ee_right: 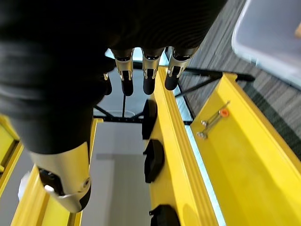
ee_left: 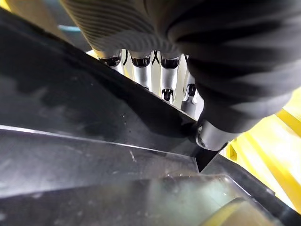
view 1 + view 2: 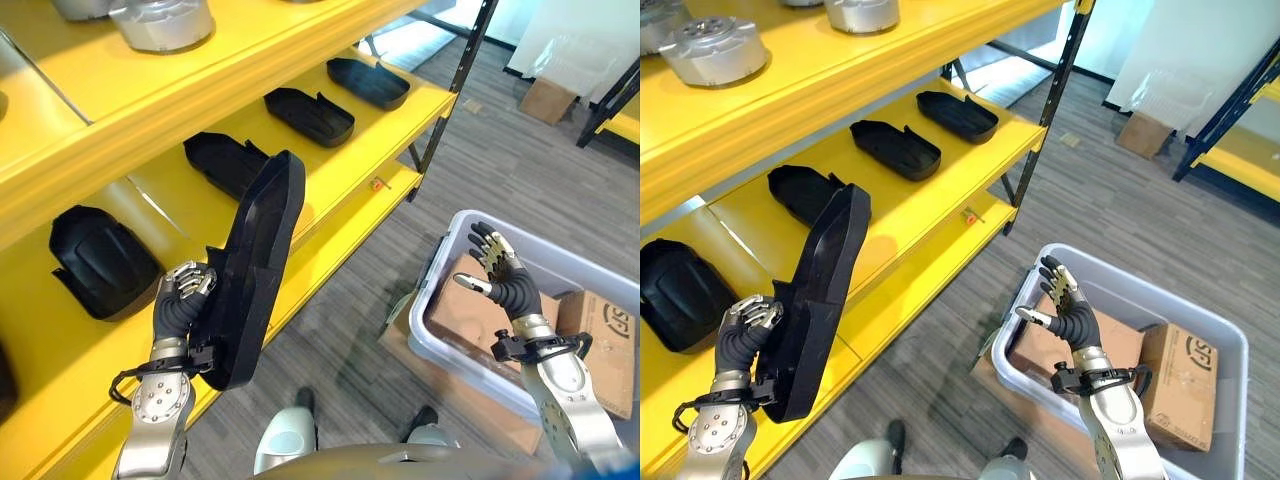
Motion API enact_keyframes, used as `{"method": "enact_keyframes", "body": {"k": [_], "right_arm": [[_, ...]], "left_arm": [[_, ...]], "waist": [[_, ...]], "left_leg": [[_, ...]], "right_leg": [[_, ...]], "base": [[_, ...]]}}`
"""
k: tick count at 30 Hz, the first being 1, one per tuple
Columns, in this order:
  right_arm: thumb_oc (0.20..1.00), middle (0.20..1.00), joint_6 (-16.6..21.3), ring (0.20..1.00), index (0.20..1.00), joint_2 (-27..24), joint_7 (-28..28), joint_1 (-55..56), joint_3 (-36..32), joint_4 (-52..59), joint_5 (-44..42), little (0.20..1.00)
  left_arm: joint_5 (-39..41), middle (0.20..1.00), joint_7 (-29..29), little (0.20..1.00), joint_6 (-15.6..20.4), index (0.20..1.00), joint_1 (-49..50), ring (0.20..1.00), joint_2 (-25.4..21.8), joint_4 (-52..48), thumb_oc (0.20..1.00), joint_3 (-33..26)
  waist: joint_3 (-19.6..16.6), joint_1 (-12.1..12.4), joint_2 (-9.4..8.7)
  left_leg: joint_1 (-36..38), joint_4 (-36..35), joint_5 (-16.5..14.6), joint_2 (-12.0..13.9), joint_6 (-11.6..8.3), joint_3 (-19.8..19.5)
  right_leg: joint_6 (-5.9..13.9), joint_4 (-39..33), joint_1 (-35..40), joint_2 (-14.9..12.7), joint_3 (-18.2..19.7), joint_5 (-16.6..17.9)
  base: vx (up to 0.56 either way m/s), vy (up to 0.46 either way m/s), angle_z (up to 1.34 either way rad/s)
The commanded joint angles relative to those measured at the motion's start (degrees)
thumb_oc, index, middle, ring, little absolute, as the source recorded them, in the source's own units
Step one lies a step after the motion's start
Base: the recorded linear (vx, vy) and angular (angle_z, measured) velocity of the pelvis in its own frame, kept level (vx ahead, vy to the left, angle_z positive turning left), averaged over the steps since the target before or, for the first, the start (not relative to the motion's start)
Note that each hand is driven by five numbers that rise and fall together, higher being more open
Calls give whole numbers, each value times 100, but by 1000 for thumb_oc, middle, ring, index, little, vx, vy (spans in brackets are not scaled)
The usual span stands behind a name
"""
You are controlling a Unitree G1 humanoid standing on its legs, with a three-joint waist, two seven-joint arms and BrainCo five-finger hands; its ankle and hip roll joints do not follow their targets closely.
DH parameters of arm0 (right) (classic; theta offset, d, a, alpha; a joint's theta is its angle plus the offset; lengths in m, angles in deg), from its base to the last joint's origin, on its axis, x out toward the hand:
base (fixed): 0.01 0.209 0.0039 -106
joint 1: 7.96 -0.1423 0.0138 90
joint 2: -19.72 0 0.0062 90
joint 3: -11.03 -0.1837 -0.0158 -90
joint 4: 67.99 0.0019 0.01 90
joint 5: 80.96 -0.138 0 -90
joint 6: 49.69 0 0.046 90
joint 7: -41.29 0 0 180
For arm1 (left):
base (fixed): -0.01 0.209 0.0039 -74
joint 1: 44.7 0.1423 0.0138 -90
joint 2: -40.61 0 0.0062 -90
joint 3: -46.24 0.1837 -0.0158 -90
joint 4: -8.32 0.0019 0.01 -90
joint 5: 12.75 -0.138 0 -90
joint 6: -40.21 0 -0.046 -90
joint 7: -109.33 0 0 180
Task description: Move parts from the plastic box to the shelf.
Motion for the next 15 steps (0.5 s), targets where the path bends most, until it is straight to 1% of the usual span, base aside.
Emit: {"method": "enact_keyframes", "body": {"k": [1, 3, 4, 5, 6, 7, 8, 10, 11, 15], "right_arm": [[1000, 1000, 192, 1000, 1000, -32, -63, -456, -57, 22, -110, 1000], [1000, 1000, 191, 1000, 1000, -69, -122, -337, -125, 62, -145, 1000], [1000, 1000, 207, 1000, 1000, -66, -144, -255, -165, 71, -177, 1000], [1000, 1000, 212, 1000, 1000, -58, -149, -187, -193, 70, -218, 1000], [1000, 1000, 217, 1000, 1000, -65, -149, -141, -213, 75, -252, 1000], [1000, 1000, 217, 1000, 1000, -66, -149, -141, -213, 76, -252, 1000], [1000, 1000, 240, 1000, 1000, -81, -156, -66, -236, 121, -282, 1000], [1000, 1000, 243, 1000, 1000, -80, -152, -10, -229, 147, -318, 1000], [1000, 1000, 238, 1000, 1000, -75, -142, 8, -227, 140, -323, 1000], [1000, 1000, 233, 1000, 1000, -123, -171, 49, -248, 161, -411, 1000]], "left_arm": [[44, 200, -182, 200, 355, 200, -36, 200, -310, -364, 200, -149], [63, 200, -107, 200, 334, 200, -28, 200, -297, -362, 200, -81], [80, 200, -76, 200, 305, 200, -14, 200, -278, -339, 200, -33], [94, 200, -56, 200, 294, 200, -5, 200, -261, -301, 200, 7], [101, 200, -24, 200, 280, 200, 4, 200, -258, -273, 200, 53], [101, 200, -24, 200, 280, 200, 4, 200, -257, -273, 200, 53], [103, 200, -15, 200, 288, 200, 55, 200, -237, -275, 200, 48], [134, 200, -49, 200, 307, 200, 81, 200, -208, -309, 200, 38], [157, 200, -48, 200, 315, 200, 116, 200, -189, -320, 200, 38], [225, 200, -25, 200, 339, 200, 212, 200, -203, -378, 200, 17]], "waist": [[-140, 18, 114], [-246, -1, 80], [-296, -44, 45], [-351, -85, 5], [-397, -136, -16], [-406, -135, -13], [-468, -166, -63], [-523, -132, -119], [-559, -127, -136], [-609, -83, -188]], "left_leg": [[1224, -1922, 509, -340, 328, 223], [1109, -1925, 604, -372, 324, 186], [1092, -1925, 613, -399, 308, 128], [1053, -1922, 643, -432, 294, 57], [1000, -1922, 703, -448, 282, -5], [990, -1922, 705, -445, 281, -4], [907, -1925, 753, -459, 249, -38], [791, -1925, 801, -465, 208, 14], [746, -1925, 818, -439, 186, 44], [675, -1925, 849, -380, 138, 124]], "right_leg": [[72, 587, -593, 984, 1212, -689], [-84, 637, -482, 1385, 1324, -1072], [-130, 661, -427, 1618, 1462, -1293], [-160, 607, -396, 1800, 1632, -1390], [-172, 595, -432, 1982, 1860, -1395], [-173, 588, -440, 1985, 1860, -1388], [-205, 270, -365, 2122, 2133, -1369], [-195, -209, -190, 2066, 2120, -1328], [-191, -337, -132, 2076, 2122, -1329], [-227, -613, -36, 2104, 2123, -1277]], "base": [[-48, 96, 8], [-21, 74, 24], [22, 16, 37], [-2, 0, 24], [-18, -5, 29], [-44, -25, 38], [-52, -45, 51], [-83, -62, 32], [-66, -51, 4], [-47, -70, -9]]}}
